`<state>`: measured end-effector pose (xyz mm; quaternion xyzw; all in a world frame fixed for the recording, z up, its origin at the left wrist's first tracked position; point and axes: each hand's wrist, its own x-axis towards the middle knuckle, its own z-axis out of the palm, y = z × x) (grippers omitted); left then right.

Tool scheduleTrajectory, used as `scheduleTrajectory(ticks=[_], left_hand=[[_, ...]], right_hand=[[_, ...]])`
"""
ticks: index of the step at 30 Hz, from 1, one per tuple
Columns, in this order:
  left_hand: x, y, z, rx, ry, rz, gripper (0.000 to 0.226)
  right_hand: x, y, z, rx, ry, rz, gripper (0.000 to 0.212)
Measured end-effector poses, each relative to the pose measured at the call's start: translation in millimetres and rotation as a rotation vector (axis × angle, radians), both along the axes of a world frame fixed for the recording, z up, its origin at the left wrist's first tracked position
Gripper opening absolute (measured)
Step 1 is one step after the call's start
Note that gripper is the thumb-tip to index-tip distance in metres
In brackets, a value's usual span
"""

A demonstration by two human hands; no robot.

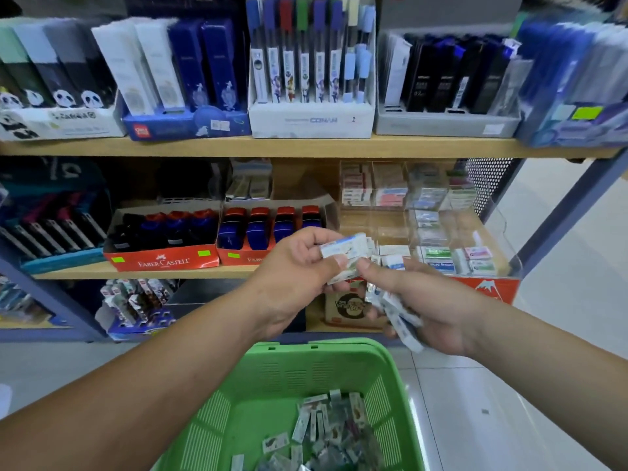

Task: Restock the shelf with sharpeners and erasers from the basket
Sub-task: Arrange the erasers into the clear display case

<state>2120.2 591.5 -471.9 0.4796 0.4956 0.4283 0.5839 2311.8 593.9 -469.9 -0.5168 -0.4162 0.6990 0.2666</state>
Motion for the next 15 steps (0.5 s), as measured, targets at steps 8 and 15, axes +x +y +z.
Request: scheduleTrajectory(ticks=[8, 15], left_hand=[[8, 22, -7, -0.069, 0.124, 0.113, 0.015], [13, 34, -6, 0.005, 0.209, 0.067, 0.034]], right_hand=[[8, 21, -9, 0.094, 0.041, -0.231, 0.024], [14, 33, -12, 0.102, 0.077, -0.312, 0.03]])
